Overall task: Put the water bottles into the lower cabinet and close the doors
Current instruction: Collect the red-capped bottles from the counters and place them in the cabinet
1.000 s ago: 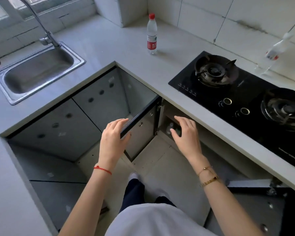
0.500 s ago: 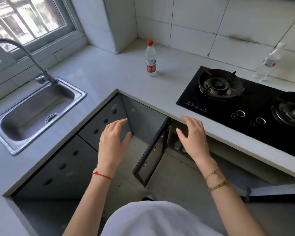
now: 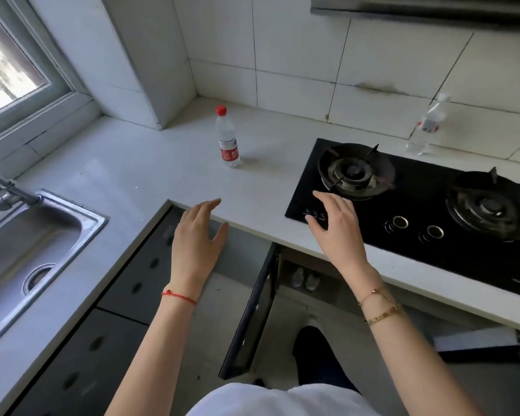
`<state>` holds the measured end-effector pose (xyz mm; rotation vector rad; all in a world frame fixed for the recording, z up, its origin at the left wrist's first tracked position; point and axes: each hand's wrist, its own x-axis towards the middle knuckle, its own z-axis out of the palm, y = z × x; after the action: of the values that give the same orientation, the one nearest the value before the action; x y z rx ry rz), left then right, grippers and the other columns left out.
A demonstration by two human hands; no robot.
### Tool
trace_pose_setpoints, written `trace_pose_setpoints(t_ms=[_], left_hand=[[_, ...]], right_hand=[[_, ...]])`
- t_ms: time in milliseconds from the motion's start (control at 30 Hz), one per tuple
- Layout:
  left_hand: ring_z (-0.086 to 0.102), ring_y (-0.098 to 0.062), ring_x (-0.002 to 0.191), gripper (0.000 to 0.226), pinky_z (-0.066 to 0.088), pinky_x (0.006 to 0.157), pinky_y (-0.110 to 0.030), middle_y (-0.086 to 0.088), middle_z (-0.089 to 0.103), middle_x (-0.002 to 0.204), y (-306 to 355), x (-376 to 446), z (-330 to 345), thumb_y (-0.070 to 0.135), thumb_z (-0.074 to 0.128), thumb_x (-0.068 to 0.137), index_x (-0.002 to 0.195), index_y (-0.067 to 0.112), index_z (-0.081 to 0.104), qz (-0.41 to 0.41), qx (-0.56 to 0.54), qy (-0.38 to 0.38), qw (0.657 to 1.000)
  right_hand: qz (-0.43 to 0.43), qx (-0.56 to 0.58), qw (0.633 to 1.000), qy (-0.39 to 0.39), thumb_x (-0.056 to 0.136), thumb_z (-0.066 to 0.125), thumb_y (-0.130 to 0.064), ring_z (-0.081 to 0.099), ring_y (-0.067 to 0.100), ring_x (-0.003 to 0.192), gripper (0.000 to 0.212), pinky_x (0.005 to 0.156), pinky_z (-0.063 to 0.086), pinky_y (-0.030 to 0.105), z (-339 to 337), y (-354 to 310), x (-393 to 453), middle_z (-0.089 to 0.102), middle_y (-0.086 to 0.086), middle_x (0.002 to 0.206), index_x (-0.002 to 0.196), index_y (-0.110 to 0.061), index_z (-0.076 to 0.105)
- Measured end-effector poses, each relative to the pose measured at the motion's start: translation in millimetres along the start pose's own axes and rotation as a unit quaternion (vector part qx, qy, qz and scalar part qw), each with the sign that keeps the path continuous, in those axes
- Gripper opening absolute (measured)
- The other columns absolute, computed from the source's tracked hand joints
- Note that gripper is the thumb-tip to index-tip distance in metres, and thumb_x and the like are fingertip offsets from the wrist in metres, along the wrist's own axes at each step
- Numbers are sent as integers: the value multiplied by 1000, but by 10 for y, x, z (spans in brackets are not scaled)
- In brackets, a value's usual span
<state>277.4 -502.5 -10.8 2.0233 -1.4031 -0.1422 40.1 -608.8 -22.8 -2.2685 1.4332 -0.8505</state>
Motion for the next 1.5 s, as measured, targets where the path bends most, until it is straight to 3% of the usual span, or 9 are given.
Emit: trace_pose_setpoints(t_ms=[100,300,500,600,800,1200,1367,1500], left_hand=[[50,-18,126,45,40,103,-29,2,60,131,106,269,196,24,64,91,134,21,54,0,2,11,1000],[50,-18,127,46,41,100,-29,2,59,133,400,763,569,24,63,91,135,22,52,-35,10,43,998],[53,-20,124,46,46,103,-35,-1,60,132,596,1287,821,24,65,90,135,19,53,-43,21,88,995],[53,-23,124,46,44,103,-34,-3,60,132,606,1604,873,23,64,90,135,17,53,-48,31,99,993],[54,-26,121,46,45,100,-34,-7,60,133,422,2378,952,21,65,90,134,14,53,-63,43,116,990],[44,-37,127,51,46,98,-44,-16,48,140,-129,3555,1219,13,64,89,137,8,47,-80,60,25,995],[54,-35,113,40,51,86,-39,-15,53,129,-316,3725,1305,3,64,84,124,7,58,-77,56,11,995],[52,-39,108,42,49,80,-41,-16,59,120,-384,3757,1338,0,65,81,121,10,55,-78,47,0,996]], right_hand=[[-2,9,1000,-13,91,62,-25,41,21,131,48,112,35,37,26,171,315,53,4,136,136,-13,49],[-37,27,998,-43,92,61,-24,41,20,129,46,110,38,38,9,482,1011,54,4,134,135,-12,49],[-78,42,993,-72,90,62,-22,39,18,131,48,110,36,30,-55,725,1689,53,3,135,135,-12,49],[-90,36,992,-81,90,62,-21,40,21,129,48,109,39,37,-15,824,1997,54,5,135,135,-11,50],[-100,28,991,-85,91,61,-25,41,20,128,48,108,36,33,155,858,2577,53,4,136,136,-13,48],[-84,25,993,-77,91,60,-24,43,22,128,47,106,39,35,653,705,3375,54,5,134,135,-11,49],[-69,21,994,-76,92,60,-25,42,22,128,47,108,39,35,753,680,3480,54,5,135,136,-11,49],[-50,23,996,-72,92,60,-25,43,23,128,47,108,39,36,763,693,3441,54,5,136,136,-11,49]])
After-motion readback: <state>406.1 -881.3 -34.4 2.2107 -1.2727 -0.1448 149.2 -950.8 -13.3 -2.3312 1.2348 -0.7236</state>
